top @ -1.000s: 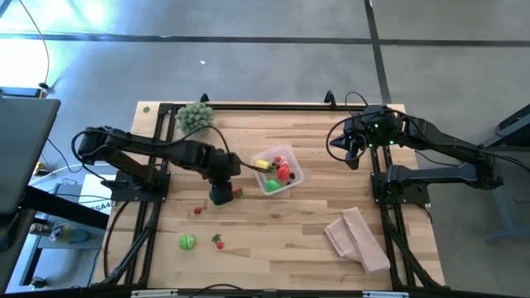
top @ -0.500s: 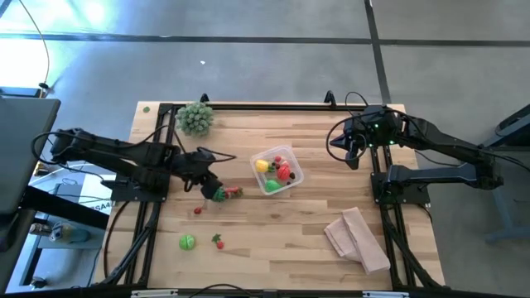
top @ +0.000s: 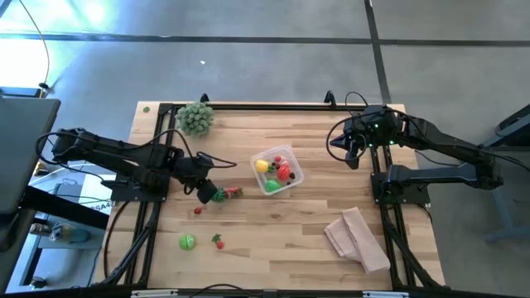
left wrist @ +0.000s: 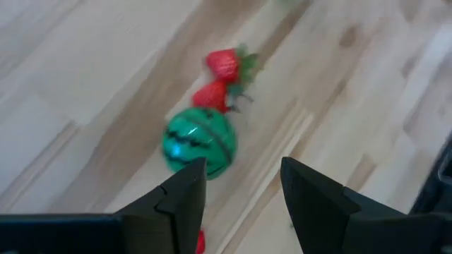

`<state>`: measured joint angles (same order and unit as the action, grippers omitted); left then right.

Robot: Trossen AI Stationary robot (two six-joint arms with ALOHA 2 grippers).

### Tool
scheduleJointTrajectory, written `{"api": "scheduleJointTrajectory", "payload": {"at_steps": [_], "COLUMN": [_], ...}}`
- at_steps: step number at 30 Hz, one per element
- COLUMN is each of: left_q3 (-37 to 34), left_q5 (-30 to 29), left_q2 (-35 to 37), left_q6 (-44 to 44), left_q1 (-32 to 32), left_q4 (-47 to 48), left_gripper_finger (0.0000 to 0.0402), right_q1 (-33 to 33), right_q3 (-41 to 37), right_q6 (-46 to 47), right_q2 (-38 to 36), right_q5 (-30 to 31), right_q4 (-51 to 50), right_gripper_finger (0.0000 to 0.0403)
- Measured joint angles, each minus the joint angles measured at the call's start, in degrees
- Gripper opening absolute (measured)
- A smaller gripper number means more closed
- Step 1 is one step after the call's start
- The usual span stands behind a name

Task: Pick and placing Produce into tupperware
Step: Put the green watermelon into the transparent bin

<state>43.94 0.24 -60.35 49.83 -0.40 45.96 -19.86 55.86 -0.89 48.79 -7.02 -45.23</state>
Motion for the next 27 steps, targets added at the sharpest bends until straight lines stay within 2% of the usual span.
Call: {"api": "scheduleJointTrajectory", "payload": {"at_steps": [3,11,16,19,27], "left_q3": [-0.02,-0.02,0.04,-0.02,-0.06], "left_q5": [2.04,1.16,-1.48,-1.86,-2.63], "left_q2": [-0.91,-3.34,-4.68,-5.57,-8.3], "left_q6": [-3.71,-4.64,-4.81,-4.97,-7.18], "left_q1": [0.02,0.07,0.07,0.07,0.06], "left_q4": [0.06,0.56,-0.15,-0.31,-1.51], "left_gripper_finger": [0.0172,0.0172,0.0175,0.0193,0.0275], "right_q1": [0.0,0.0,0.0,0.0,0.0], "right_q3": [0.0,0.01,0.01,0.0,0.02], "right_q6": [0.0,0.0,0.0,0.0,0.0], "right_q2": [-0.04,-0.02,0.01,-0.04,-0.04], "right_q5": [0.01,-0.01,0.0,0.01,0.01], "right_q4": [0.0,0.0,0.0,0.0,0.0], "right_gripper_finger": [0.0004,0.0004,0.0004,0.0004,0.0004]}}
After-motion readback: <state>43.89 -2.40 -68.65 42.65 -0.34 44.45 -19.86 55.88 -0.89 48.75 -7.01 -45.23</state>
